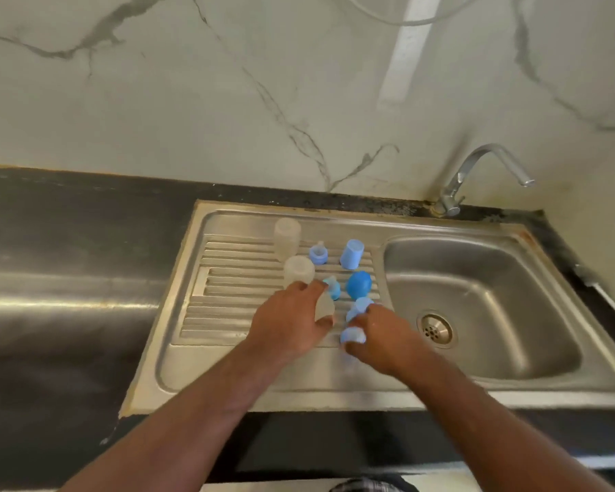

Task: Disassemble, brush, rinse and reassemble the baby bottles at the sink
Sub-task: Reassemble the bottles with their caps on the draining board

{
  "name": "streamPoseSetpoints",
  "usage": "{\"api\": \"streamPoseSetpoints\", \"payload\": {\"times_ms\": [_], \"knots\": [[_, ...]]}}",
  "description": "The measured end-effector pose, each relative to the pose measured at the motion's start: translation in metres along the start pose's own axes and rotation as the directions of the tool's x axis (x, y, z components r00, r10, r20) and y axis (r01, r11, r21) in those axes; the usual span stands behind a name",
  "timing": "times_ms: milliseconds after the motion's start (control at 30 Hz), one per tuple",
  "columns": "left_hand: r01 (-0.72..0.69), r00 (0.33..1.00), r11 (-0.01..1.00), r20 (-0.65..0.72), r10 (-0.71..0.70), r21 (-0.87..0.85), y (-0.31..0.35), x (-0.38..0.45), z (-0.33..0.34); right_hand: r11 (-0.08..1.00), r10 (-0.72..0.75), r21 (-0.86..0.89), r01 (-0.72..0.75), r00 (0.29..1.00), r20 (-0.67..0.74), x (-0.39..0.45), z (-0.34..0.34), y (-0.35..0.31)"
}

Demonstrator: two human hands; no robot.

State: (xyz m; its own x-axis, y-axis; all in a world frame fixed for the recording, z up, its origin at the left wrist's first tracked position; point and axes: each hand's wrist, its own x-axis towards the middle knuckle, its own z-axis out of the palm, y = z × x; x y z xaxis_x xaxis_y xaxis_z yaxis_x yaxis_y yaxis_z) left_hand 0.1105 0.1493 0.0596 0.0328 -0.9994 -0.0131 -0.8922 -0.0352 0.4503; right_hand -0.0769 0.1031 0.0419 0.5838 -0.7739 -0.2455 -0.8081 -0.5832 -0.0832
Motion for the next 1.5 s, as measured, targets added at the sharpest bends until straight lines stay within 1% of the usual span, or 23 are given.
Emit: {"api": "streamPoseSetpoints", "payload": {"times_ms": [100, 167, 200, 233, 267, 300, 367, 433, 533, 600, 700, 767, 800, 867, 900, 1033, 1100, 1167, 1233, 1267, 1367, 1400, 1500], "knots": [[0.005, 1.000, 0.983, -0.029, -0.010, -0.182, -0.017, -0.009, -0.016, 0.982, 0.191, 0.017, -0.191, 0.982, -0.008, -0.008, 0.023, -0.019], [0.094, 0.995, 0.891, 0.008, -0.100, -0.445, -0.038, -0.017, -0.023, 0.953, 0.283, 0.118, -0.278, 0.959, -0.023, -0.013, 0.026, -0.031], [0.169, 0.984, 0.764, 0.065, -0.165, -0.623, -0.048, -0.021, -0.027, 0.936, 0.314, 0.177, -0.303, 0.949, -0.032, -0.017, 0.024, -0.037], [0.257, 0.963, 0.576, 0.156, -0.220, -0.776, -0.056, -0.026, -0.030, 0.894, 0.361, 0.301, -0.331, 0.931, -0.047, -0.020, 0.021, -0.040], [0.336, 0.935, 0.368, 0.261, -0.239, -0.867, -0.065, -0.032, -0.033, 0.816, 0.420, 0.461, -0.348, 0.906, -0.059, -0.024, 0.015, -0.044], [0.383, 0.913, 0.206, 0.336, -0.230, -0.901, -0.071, -0.037, -0.035, 0.705, 0.467, 0.635, -0.317, 0.881, -0.079, -0.026, 0.009, -0.046], [0.414, 0.894, 0.033, 0.400, -0.199, -0.909, -0.081, -0.043, -0.036, 0.449, 0.509, 0.879, -0.159, 0.854, -0.106, -0.032, -0.008, -0.054], [0.421, 0.890, -0.054, 0.423, -0.171, -0.906, -0.086, -0.047, -0.036, 0.321, 0.449, 0.946, -0.042, 0.886, -0.113, -0.035, -0.022, -0.064], [0.426, 0.889, -0.088, 0.435, -0.146, -0.900, -0.087, -0.050, -0.038, 0.321, 0.345, 0.947, 0.027, 0.928, -0.143, -0.034, -0.036, -0.074], [0.422, 0.894, -0.075, 0.428, -0.130, -0.904, -0.089, -0.051, -0.039, 0.334, 0.299, 0.942, 0.039, 0.943, -0.145, -0.031, -0.041, -0.075], [0.403, 0.908, -0.032, 0.404, -0.109, -0.915, -0.090, -0.052, -0.043, 0.463, 0.235, 0.886, 0.019, 0.961, -0.144, -0.029, -0.046, -0.074], [0.372, 0.923, -0.013, 0.372, -0.100, -0.928, -0.089, -0.053, -0.044, 0.541, 0.248, 0.840, -0.033, 0.961, -0.122, -0.026, -0.049, -0.074], [0.360, 0.928, -0.023, 0.360, -0.094, -0.933, -0.088, -0.054, -0.045, 0.513, 0.259, 0.857, -0.047, 0.960, -0.103, -0.025, -0.051, -0.076], [0.345, 0.932, -0.083, 0.352, -0.088, -0.935, -0.088, -0.055, -0.046, 0.374, 0.264, 0.927, -0.037, 0.962, -0.068, -0.022, -0.052, -0.079], [0.340, 0.933, -0.098, 0.349, -0.086, -0.935, -0.088, -0.056, -0.046, 0.348, 0.261, 0.936, -0.046, 0.964, -0.049, -0.021, -0.054, -0.079], [0.337, 0.933, -0.122, 0.348, -0.087, -0.934, -0.092, -0.056, -0.045, 0.557, 0.150, 0.824, -0.107, 0.988, 0.026, -0.016, -0.062, -0.072], [0.335, 0.934, -0.142, 0.348, -0.080, -0.931, -0.093, -0.053, -0.046, 0.583, 0.127, 0.810, -0.067, 0.992, -0.009, -0.013, -0.065, -0.074], [0.328, 0.940, -0.129, 0.337, -0.056, -0.936, -0.093, -0.051, -0.048, 0.493, 0.162, 0.864, -0.101, 0.987, 0.023, -0.008, -0.067, -0.081], [0.321, 0.945, -0.107, 0.327, -0.035, -0.941, -0.093, -0.049, -0.048, 0.396, 0.223, 0.885, -0.244, 0.961, 0.164, -0.005, -0.070, -0.085], [0.320, 0.945, -0.102, 0.326, -0.037, -0.942, -0.093, -0.047, -0.048, 0.396, 0.215, 0.883, -0.251, 0.960, 0.177, -0.003, -0.071, -0.082], [0.310, 0.946, -0.105, 0.318, -0.071, -0.945, -0.092, -0.043, -0.046, 0.471, 0.168, 0.878, -0.088, 0.986, 0.009, -0.001, -0.075, -0.071], [0.306, 0.947, -0.096, 0.313, -0.070, -0.947, -0.092, -0.043, -0.046, 0.483, 0.170, 0.872, -0.079, 0.985, -0.005, 0.000, -0.073, -0.070], [0.266, 0.963, -0.029, 0.267, -0.038, -0.963, -0.093, -0.043, -0.045, 0.298, 0.239, 0.941, -0.162, 0.967, 0.090, 0.006, -0.067, -0.075]]}}
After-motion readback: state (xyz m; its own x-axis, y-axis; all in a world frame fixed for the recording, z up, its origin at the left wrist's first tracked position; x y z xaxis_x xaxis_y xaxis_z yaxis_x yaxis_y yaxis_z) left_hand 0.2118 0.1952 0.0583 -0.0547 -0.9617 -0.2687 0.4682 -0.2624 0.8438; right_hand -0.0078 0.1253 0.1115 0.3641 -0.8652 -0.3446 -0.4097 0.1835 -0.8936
